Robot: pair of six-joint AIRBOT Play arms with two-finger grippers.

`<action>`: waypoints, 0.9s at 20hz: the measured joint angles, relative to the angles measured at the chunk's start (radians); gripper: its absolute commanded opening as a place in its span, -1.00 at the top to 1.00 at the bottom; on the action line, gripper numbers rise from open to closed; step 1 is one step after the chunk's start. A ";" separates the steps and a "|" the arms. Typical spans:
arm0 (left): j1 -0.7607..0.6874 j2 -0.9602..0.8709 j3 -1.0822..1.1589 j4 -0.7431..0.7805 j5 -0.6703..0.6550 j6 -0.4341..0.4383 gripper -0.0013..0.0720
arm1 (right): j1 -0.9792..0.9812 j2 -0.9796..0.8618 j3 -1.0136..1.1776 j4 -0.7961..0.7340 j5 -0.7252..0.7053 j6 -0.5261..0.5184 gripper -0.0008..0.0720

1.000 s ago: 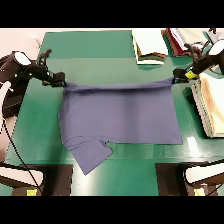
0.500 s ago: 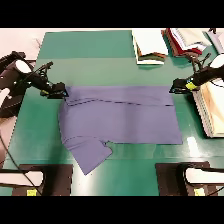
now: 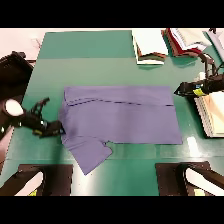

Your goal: Fold the shirts.

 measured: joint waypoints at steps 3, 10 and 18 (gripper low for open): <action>0.000 0.074 -0.140 -0.052 -0.002 -0.018 -0.55 | 0.000 0.023 -0.015 0.001 -0.014 0.000 -0.07; 0.000 0.113 -0.274 -0.240 0.123 -0.002 -0.53 | 0.000 0.035 -0.024 0.001 -0.023 0.001 -0.06; 0.000 0.117 -0.277 -0.342 0.180 0.062 0.90 | -0.033 0.037 -0.040 -0.005 0.068 -0.008 -0.06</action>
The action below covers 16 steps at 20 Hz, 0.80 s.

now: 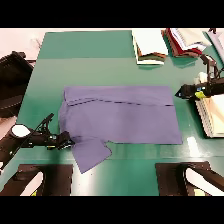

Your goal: Fold the shirts.

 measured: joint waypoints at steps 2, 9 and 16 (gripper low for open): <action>0.000 0.000 0.034 0.011 -0.014 0.011 0.90 | -0.055 0.006 -0.053 -0.017 0.069 -0.013 -0.11; 0.000 0.000 0.106 0.044 -0.021 0.039 0.90 | -0.377 0.048 -0.381 -0.072 0.164 -0.034 -0.20; 0.000 0.000 0.116 0.052 -0.024 0.050 0.90 | -0.392 -0.033 -0.510 0.023 0.138 -0.065 0.51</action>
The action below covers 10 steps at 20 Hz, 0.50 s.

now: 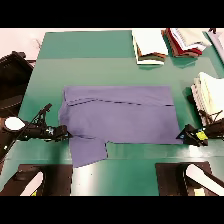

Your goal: Fold the shirts.

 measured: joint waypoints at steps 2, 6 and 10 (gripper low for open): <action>0.000 0.000 0.015 0.032 -0.039 0.007 0.90 | 0.047 -0.013 0.008 -0.006 -0.016 -0.007 0.72; 0.000 0.081 0.055 0.098 -0.129 -0.012 0.91 | 0.116 0.049 0.064 -0.039 0.010 -0.014 0.92; 0.000 0.209 0.069 0.129 -0.234 -0.077 0.90 | 0.140 0.177 0.129 -0.113 0.089 -0.018 0.93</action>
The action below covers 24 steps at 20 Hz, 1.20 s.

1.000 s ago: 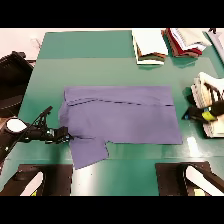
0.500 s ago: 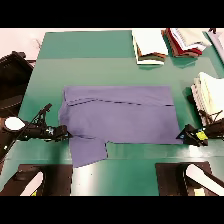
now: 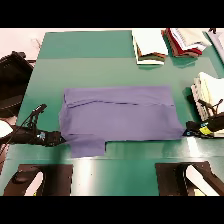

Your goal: Fold the shirts.

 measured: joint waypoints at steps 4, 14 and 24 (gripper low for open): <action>0.000 0.012 0.024 -0.001 -0.018 -0.011 0.90 | 0.010 0.057 0.071 -0.022 0.014 -0.002 0.93; 0.000 -0.517 0.406 -0.002 0.313 0.109 0.90 | 0.214 -0.354 0.506 -0.012 -0.125 0.047 0.93; 0.000 -0.821 0.670 -0.012 0.430 0.110 -0.51 | 0.256 -0.712 0.856 0.104 -0.129 0.040 -0.29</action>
